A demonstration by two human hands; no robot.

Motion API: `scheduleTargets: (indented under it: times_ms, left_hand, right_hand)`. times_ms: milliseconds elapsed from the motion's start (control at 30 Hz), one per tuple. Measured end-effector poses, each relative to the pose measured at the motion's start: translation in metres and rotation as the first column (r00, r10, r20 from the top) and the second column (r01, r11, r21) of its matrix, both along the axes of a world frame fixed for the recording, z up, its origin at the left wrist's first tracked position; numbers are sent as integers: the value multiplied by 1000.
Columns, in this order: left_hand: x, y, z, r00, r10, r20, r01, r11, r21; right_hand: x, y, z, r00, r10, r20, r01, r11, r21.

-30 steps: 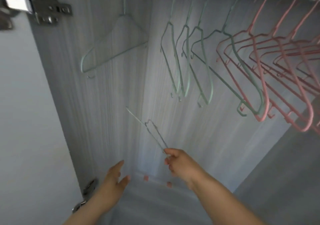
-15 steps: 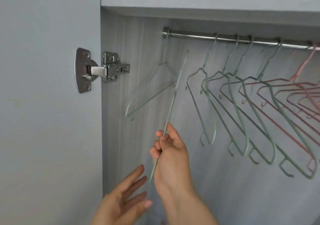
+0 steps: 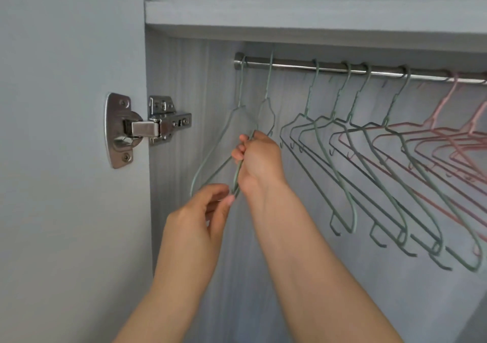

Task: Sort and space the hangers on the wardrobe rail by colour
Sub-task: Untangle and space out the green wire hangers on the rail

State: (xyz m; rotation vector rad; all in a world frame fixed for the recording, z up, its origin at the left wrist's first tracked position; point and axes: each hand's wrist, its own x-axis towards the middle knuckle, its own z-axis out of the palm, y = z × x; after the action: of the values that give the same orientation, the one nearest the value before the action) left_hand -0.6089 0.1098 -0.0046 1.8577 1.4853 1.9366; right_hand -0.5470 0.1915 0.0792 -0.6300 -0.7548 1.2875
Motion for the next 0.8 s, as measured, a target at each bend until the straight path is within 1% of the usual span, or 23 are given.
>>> scheduleTargets:
  times_ms: [133, 167, 200, 233, 267, 300, 333, 367, 400, 433, 467, 500, 567, 600, 667, 700, 733, 800]
  left_hand:
    - [-4, 4, 2, 998, 51, 32, -52, 998, 25]
    - [-6, 2, 1, 996, 92, 14, -92, 994, 59]
    - [-7, 0, 0, 989, 146, -24, -142, 984, 111]
    - [-8, -2, -1, 980, 192, -56, -181, 970, 161]
    - [-9, -2, -2, 972, 222, -74, -204, 959, 196]
    - [-10, -2, -4, 966, 243, -86, -223, 954, 201]
    - [-11, -1, -6, 959, 262, -106, -240, 954, 180]
    - [-11, 2, -6, 953, 275, -129, -257, 956, 143]
    - [-11, 5, -6, 950, 278, -143, -267, 959, 90]
    - [-10, 9, -5, 955, 263, -138, -263, 965, 22]
    - [-9, 13, -4, 963, 241, -119, -248, 967, -49]
    - [-9, 17, -3, 970, 222, -98, -232, 967, -107]
    - [-9, 24, -1, 973, 208, -95, -223, 958, -180]
    - [-10, 27, -1, 972, 210, -103, -228, 951, -211]
    - [-11, 29, 0, 969, 212, -124, -238, 933, -269]
    - [-11, 29, 0, 971, 201, -128, -231, 927, -295]
    - [-10, 29, 0, 974, 184, -131, -217, 924, -314]
    - [-6, 26, 3, 982, 138, -131, -175, 921, -348]
  right_hand:
    - [5, 8, -19, 988, -19, 156, 27, 998, -48]
    - [7, 8, -23, 974, -15, 225, 31, 997, -69]
    - [9, 7, -27, 944, -23, 330, 50, 996, -72]
    - [12, 6, -30, 884, -41, 465, 73, 996, -50]
    - [15, 3, -31, 787, -76, 612, 100, 995, -6]
    - [16, -3, -31, 640, -154, 753, 150, 986, 74]
    - [16, -10, -28, 474, -284, 833, 203, 956, 210]
    - [13, -20, -23, 342, -441, 830, 218, 896, 386]
    - [8, -29, -17, 278, -551, 787, 178, 835, 521]
    - [2, -34, -10, 259, -587, 767, 112, 807, 580]
    - [-6, -36, -3, 257, -566, 784, 49, 817, 574]
    - [-14, -35, 4, 257, -501, 827, 5, 856, 517]
    - [-29, -22, 14, 251, -290, 924, -25, 952, 305]
    - [-36, -14, 16, 274, -187, 943, -8, 980, 197]
    - [-41, -1, 12, 396, -37, 917, 36, 999, 25]
    - [-41, 2, 8, 461, 16, 887, 37, 999, -37]
    - [-41, 4, 2, 506, 53, 861, 30, 996, -79]
    - [-43, 0, -4, 531, 119, 839, 6, 990, -144]
